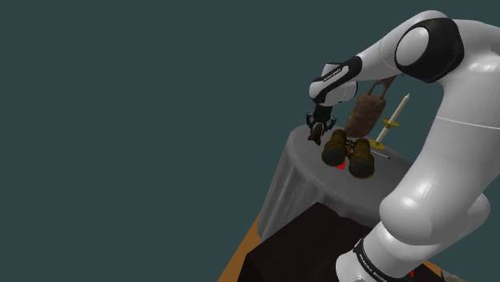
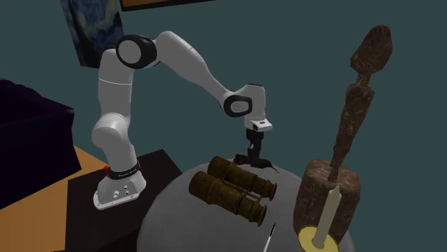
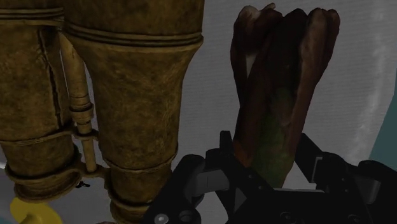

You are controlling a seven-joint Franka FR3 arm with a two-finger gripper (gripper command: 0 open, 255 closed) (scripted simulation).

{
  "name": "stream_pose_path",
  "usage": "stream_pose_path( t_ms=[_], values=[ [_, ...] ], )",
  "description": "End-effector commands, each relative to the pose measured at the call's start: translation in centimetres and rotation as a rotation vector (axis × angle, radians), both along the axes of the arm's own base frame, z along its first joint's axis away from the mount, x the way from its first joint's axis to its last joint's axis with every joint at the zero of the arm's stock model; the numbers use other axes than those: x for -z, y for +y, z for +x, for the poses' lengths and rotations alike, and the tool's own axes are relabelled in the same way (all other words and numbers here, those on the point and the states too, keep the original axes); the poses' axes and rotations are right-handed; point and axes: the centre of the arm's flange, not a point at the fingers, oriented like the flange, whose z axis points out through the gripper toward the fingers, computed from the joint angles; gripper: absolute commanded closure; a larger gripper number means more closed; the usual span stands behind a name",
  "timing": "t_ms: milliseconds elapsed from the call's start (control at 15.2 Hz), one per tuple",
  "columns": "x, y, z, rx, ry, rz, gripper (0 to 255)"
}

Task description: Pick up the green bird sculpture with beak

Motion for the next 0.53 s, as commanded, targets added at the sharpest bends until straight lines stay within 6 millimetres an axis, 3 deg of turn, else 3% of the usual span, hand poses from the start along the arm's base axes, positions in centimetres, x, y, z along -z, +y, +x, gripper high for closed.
stream_pose_path(
  t_ms=[0,330,462],
  values=[
    [-1.2,0.0,0.0,0.0,0.0,0.0,255],
    [-3.8,0.0,0.0,0.0,0.0,0.0,255],
    [-3.9,0.0,0.0,0.0,0.0,0.0,255]
  ],
)
